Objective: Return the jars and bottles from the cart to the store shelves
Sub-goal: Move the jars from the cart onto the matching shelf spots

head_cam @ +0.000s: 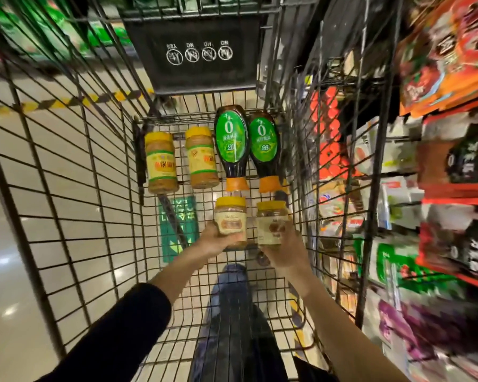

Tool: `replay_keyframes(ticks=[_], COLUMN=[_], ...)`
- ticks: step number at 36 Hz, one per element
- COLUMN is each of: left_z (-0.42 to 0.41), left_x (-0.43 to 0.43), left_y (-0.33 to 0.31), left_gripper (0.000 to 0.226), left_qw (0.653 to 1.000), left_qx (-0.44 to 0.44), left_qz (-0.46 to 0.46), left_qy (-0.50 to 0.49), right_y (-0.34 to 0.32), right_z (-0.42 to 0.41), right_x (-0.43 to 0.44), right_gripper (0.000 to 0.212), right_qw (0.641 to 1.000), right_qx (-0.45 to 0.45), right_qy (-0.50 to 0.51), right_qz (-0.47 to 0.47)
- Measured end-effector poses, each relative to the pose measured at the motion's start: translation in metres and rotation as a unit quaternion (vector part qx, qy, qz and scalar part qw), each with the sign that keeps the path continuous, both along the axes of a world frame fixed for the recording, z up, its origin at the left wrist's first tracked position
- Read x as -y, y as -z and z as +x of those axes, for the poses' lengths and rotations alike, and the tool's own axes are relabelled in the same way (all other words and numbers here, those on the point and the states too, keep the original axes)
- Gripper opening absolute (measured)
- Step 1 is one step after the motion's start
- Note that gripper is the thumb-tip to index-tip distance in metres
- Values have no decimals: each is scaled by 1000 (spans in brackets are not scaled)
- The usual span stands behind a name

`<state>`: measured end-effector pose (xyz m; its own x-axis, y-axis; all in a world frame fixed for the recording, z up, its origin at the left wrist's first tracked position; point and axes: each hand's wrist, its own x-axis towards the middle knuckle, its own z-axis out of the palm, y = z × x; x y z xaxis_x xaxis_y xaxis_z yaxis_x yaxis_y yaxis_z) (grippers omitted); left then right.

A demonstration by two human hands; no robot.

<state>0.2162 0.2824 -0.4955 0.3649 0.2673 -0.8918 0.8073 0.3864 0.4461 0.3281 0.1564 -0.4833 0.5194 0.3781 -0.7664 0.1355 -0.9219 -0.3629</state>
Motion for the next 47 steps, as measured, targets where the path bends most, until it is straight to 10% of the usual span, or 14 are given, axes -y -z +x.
replay_keyframes(ticks=[15,26,33,39,47], left_z=[-47,-64,-74,-73,-84], left_x=[-29,-28,-25,-21,-20], left_y=[-59,-70,-77,-106,-171], left_gripper=[54,31,75,41,117], left_qw=[999,995,993,988,983], left_qx=[37,51,38,60,88], left_qz=[-11,2,15,22,101], left_qy=[-37,-91,-113,-139,-129], right_y=[32,45,40,10,-95], right_z=[11,4,3,2,-1], right_x=[-5,-9,-17,-24,-30], right_gripper=[21,55,60,74,36], right_qw=[993,990,977,962,944], right_qx=[-95,-102,-112,-163,-151], right_qy=[57,100,182,206,196], right_qz=[-35,-8,-9,73,216])
